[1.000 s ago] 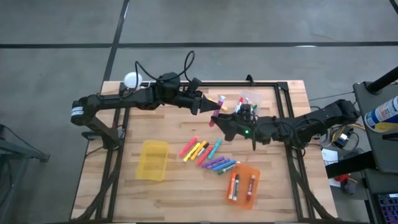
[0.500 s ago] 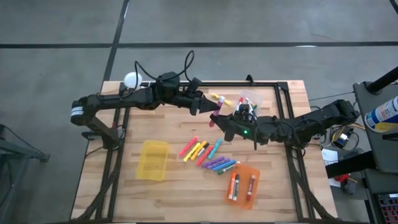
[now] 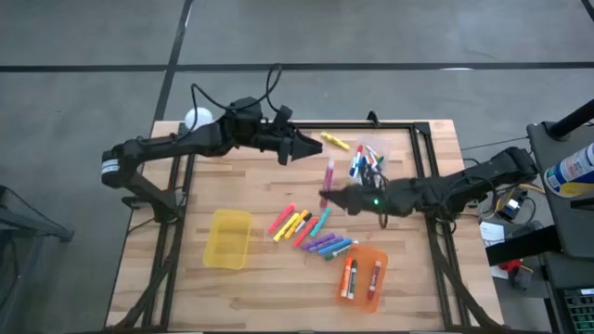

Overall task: Pick & Place Markers
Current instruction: Put the pink marker pen into the orange bin

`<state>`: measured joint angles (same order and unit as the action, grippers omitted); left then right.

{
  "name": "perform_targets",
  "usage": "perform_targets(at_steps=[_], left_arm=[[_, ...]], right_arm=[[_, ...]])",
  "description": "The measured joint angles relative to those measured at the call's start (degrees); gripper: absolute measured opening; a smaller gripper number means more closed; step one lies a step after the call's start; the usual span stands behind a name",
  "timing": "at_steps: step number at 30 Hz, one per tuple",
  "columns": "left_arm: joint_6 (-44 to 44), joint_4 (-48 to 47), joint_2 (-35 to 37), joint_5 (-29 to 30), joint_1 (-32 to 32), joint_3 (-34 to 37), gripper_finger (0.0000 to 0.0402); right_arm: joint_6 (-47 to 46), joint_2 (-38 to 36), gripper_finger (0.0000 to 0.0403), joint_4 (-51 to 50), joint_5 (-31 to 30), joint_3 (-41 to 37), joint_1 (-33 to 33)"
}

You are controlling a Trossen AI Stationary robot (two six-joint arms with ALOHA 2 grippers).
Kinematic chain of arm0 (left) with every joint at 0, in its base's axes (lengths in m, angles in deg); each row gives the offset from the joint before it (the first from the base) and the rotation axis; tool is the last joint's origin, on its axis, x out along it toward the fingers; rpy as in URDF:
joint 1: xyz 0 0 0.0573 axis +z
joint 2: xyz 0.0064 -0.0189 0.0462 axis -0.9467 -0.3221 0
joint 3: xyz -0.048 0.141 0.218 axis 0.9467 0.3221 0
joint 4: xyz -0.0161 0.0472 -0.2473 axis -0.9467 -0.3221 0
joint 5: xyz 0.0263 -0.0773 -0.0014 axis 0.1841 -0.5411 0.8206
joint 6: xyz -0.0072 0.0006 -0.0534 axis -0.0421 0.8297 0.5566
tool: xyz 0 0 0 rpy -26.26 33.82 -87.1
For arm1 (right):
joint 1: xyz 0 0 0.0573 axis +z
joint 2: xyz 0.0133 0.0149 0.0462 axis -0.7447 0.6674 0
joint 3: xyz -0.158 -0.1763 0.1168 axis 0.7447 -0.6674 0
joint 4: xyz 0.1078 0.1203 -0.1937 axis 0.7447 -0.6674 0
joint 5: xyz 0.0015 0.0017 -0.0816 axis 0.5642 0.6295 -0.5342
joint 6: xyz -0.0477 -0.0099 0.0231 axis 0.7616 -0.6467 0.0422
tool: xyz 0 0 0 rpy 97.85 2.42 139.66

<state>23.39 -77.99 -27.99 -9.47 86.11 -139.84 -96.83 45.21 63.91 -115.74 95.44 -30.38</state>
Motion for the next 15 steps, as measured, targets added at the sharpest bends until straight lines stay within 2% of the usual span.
perform_targets(at_steps=[7,15], left_arm=[[-5.06,-9.08,2.42,-0.26,1.28,0.02,0.0188],[-6.41,-13.66,3.07,-0.31,1.26,0.02,0.0188]], right_arm=[[-25.68,-1.44,0.0057,-21.97,2.88,0.02,9.45],[-49.40,3.71,0.0057,-33.61,3.82,0.00,21.85]])
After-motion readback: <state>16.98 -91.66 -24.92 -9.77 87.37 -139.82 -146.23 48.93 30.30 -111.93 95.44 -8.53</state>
